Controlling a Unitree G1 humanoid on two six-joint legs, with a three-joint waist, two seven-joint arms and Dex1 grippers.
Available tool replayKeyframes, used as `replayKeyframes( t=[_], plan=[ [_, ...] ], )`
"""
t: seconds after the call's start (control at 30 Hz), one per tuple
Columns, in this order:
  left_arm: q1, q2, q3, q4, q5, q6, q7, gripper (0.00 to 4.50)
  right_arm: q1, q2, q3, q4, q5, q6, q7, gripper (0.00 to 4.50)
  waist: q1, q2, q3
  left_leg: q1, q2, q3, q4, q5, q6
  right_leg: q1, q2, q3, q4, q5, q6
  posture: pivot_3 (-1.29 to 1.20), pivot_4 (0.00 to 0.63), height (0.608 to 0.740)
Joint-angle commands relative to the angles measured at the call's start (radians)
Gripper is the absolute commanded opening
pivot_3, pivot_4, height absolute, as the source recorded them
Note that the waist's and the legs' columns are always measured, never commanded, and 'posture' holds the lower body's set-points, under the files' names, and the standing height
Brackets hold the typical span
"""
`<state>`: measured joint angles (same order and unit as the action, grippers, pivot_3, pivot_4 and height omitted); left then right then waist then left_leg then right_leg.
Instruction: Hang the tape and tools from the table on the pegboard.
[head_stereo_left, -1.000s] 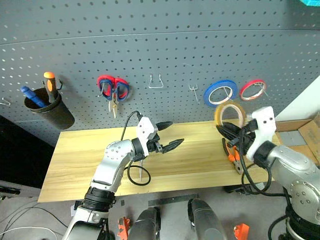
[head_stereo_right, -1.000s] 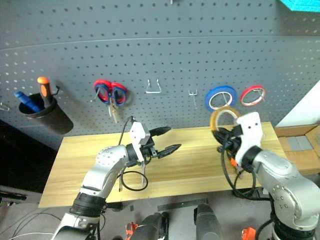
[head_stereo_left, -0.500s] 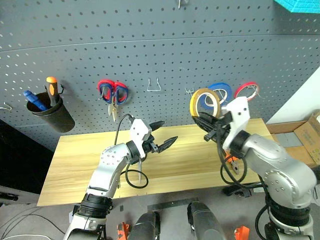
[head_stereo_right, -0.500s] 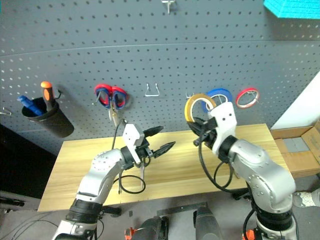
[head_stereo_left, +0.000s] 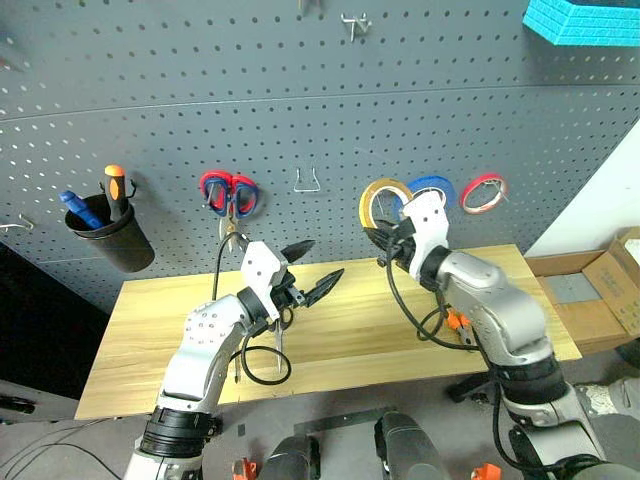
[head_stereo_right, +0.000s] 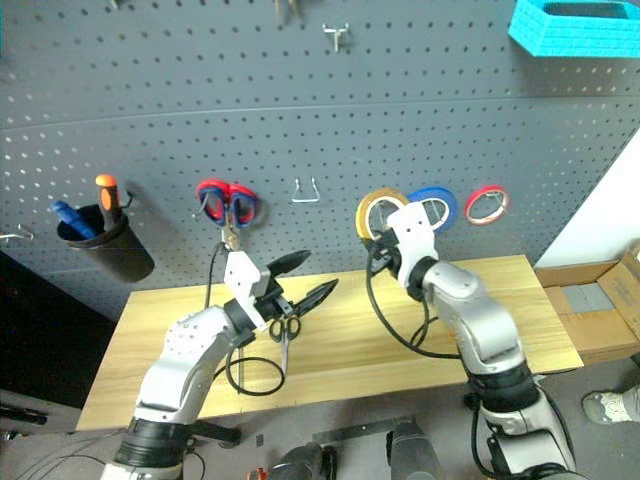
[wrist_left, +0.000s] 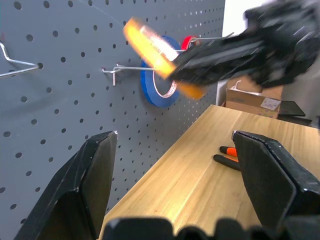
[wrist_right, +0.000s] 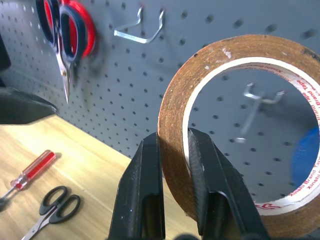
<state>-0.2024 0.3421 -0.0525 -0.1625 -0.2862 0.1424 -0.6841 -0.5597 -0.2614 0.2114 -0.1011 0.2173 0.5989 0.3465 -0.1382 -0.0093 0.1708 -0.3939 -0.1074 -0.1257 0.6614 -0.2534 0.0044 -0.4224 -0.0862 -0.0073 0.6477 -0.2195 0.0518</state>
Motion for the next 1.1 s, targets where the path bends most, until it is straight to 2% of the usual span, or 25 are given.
replayKeyframes(
  t=[0.03,0.1,0.17,0.33,0.43,0.53,0.6,0.73,0.97,1.03,1.1],
  plan=[
    [0.002,0.009,0.005,-0.058,0.008,-0.005,0.017,3.94,-0.052,0.015,0.031,0.103,-0.081,-0.078,-0.011,0.13,0.001,0.000,-0.003,0.000,0.000,0.000,0.000,0.000,0.000,0.000,0.000,0.000,0.000,0.000,-0.001,-0.17,0.091,0.740],
    [0.007,0.013,0.007,-0.065,0.007,-0.003,0.018,3.94,-0.074,0.025,0.025,0.179,-0.116,-0.104,-0.032,0.13,0.002,0.000,-0.006,0.000,0.000,0.000,0.000,0.000,0.000,0.000,0.000,0.000,0.000,0.001,-0.001,-0.17,0.091,0.740],
    [0.012,0.020,0.009,-0.071,0.006,-0.001,0.020,3.94,-0.085,0.037,-0.002,0.209,-0.109,-0.125,-0.024,0.85,0.004,0.000,-0.008,0.000,0.000,0.000,0.000,0.000,0.000,0.000,0.000,0.001,0.000,0.001,-0.001,-0.16,0.100,0.740],
    [0.018,0.030,0.007,-0.081,0.002,0.003,0.016,3.94,-0.068,0.025,-0.013,0.201,-0.132,-0.122,-0.006,2.32,0.007,0.000,-0.009,0.000,0.000,0.000,0.000,0.000,0.000,0.000,0.000,0.001,0.000,0.001,-0.001,-0.16,0.112,0.740],
    [0.008,0.026,-0.005,-0.065,0.006,0.001,0.014,3.94,-0.014,-0.010,-0.036,0.099,-0.106,-0.049,0.024,3.36,0.012,0.000,-0.009,0.000,0.000,-0.001,0.000,0.000,0.000,0.000,0.000,0.001,0.000,0.001,-0.001,-0.17,0.128,0.740],
    [0.020,0.035,-0.042,-0.033,0.054,-0.012,0.013,3.94,0.091,-0.081,-0.085,-0.100,0.009,0.146,0.110,4.33,0.027,0.000,-0.009,0.000,0.000,-0.001,0.000,0.000,0.000,0.000,0.000,0.001,0.000,0.001,-0.001,-0.18,0.149,0.740],
    [0.050,0.043,-0.069,-0.020,0.082,-0.036,0.002,3.94,0.174,-0.137,-0.129,-0.213,0.082,0.279,0.150,4.42,0.035,0.001,-0.007,0.000,0.000,-0.001,0.000,0.000,0.001,0.001,0.000,0.000,-0.001,0.001,-0.001,-0.19,0.179,0.740],
    [0.109,0.041,-0.089,-0.021,0.086,-0.018,0.005,3.94,0.270,-0.135,-0.255,-0.204,0.127,0.411,0.085,4.42,0.044,0.002,0.000,0.000,0.001,0.000,0.000,-0.001,0.001,0.002,0.000,0.000,-0.002,0.001,-0.001,-0.19,0.211,0.740],
    [0.208,0.088,-0.100,-0.098,0.067,0.052,-0.029,3.94,0.206,-0.042,-0.360,0.090,-0.031,0.406,-0.226,4.42,0.050,0.004,0.037,0.004,0.006,0.006,0.000,0.000,0.002,0.003,0.000,0.001,-0.001,-0.002,0.002,-0.16,0.272,0.740],
    [0.234,0.101,-0.087,-0.134,0.054,0.072,-0.033,3.94,0.203,-0.020,-0.375,0.100,-0.038,0.397,-0.255,4.42,0.052,0.004,0.051,0.003,0.006,0.008,0.000,0.001,0.003,0.002,0.000,0.002,-0.001,-0.002,0.002,-0.15,0.283,0.740],
    [0.245,0.105,-0.085,-0.153,0.054,0.086,-0.028,3.94,0.208,-0.035,-0.327,0.133,-0.077,0.362,-0.254,4.42,0.052,0.005,0.059,0.000,0.007,0.008,-0.001,0.000,0.003,0.000,0.001,0.001,-0.001,0.001,-0.003,-0.14,0.285,0.740]
  ],
)
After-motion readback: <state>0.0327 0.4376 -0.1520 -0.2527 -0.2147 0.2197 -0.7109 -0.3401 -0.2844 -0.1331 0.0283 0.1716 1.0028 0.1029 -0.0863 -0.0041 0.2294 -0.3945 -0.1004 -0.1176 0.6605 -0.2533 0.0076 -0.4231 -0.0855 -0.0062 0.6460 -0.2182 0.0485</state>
